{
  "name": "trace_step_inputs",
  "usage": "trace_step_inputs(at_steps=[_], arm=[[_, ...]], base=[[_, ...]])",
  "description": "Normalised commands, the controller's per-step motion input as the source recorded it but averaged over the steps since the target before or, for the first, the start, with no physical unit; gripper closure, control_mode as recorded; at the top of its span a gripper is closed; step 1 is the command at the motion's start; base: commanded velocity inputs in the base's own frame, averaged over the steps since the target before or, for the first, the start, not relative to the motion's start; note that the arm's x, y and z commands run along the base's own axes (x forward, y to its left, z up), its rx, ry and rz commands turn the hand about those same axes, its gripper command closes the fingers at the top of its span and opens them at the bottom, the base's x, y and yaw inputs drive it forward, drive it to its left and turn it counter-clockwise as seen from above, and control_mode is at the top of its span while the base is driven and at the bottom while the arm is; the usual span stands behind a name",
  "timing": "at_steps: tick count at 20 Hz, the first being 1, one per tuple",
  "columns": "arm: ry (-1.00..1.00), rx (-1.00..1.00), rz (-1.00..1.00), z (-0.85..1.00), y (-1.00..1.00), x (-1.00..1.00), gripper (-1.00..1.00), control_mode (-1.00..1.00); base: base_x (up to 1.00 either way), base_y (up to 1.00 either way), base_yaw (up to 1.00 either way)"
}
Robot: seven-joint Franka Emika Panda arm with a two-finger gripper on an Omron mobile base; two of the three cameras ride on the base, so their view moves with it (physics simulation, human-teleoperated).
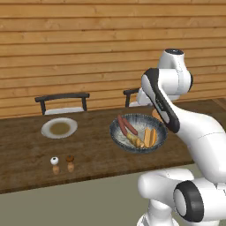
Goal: Place one bun and one sausage from the bowl on each plate.
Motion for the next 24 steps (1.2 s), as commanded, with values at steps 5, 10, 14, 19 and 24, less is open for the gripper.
trace_step_inputs(at_steps=[5, 10, 14, 19, 24], arm=[[0.03, 0.0, -0.01, -0.06, -0.02, 0.44, -1.0, -1.0], [0.26, -0.01, -0.13, -0.25, -0.13, 0.83, -1.0, -1.0], [0.1, 0.0, -0.09, -0.18, -0.01, 0.36, -1.0, -1.0], [0.16, 0.0, -0.04, -0.33, -0.06, 0.04, -1.0, -1.0], [0.17, -0.02, -0.04, -0.39, -0.06, 0.07, -1.0, -1.0]], base=[[0.0, 0.0, 0.0], [0.0, 0.0, 0.0], [0.0, 0.0, 0.0], [0.0, 0.0, 0.0], [0.0, 0.0, 0.0]])
